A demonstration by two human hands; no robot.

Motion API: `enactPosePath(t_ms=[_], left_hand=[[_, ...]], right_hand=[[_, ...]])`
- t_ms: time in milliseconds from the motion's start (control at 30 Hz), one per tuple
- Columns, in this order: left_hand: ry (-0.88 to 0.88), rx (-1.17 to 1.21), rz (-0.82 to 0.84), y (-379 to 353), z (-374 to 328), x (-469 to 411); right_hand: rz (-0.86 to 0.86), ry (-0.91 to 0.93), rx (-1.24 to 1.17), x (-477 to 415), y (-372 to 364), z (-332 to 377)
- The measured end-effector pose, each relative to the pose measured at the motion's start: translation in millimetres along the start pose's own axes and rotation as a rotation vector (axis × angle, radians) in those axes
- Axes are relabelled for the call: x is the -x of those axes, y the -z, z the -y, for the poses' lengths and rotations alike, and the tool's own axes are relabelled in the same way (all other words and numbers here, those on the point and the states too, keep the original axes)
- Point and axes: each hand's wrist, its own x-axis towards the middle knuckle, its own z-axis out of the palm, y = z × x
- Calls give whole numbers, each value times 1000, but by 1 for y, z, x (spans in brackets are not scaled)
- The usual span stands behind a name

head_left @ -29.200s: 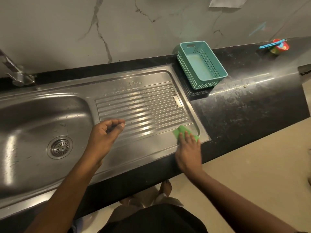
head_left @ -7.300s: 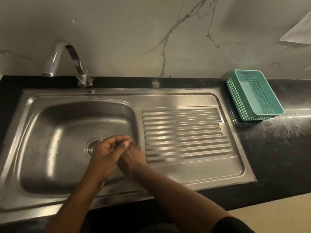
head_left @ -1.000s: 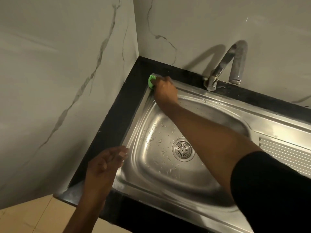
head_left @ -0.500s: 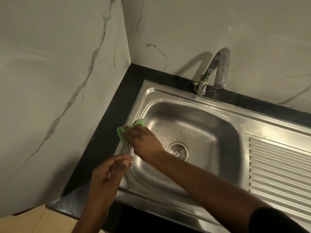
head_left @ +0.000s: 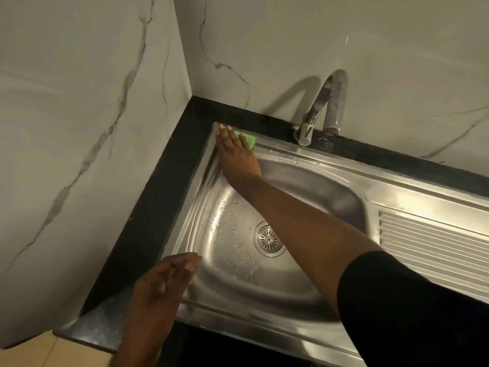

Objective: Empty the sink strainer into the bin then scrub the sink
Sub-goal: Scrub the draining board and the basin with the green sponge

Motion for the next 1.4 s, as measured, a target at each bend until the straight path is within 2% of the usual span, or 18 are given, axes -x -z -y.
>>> enactPosePath(t_ms=[200,300,467,600,733,800,867,933,1100,1167,1300,1400], left_hand=[[-43,-15,79,-14,-13,-1],[-67,-14,109,-17,-15,1],[-85,-31,131,-24,-21,5],[-67,-59,168,-32,-27,9],[-65,-53,167,-39,-30,13],[-66,-49,169,-40,-29,12],[-58,-46,178,-39,-28,10],[-60,-55,189,-38,-27,8],[-117,-58,182,-34,-31,0],[-117,-58,172,-34,-34,-2],[-124,-44,181,-39,-37,1],[-126,-41,204,-46,-37,10]], right_hand=[[17,-8,64,47,-4,-64],[27,-97,55,86,-7,-94],[5,-422,17,162,-10,-156],[10,-721,-141,205,4,-204],[-92,-1011,-318,185,9,-197],[-169,-1086,-352,164,8,-177],[-237,-1065,-356,143,3,-150],[-241,-962,-390,122,0,-113],[-159,-435,-399,57,7,-13],[-98,-314,-381,40,10,4],[-29,-180,-227,52,16,-30],[13,-225,-130,100,16,-82]])
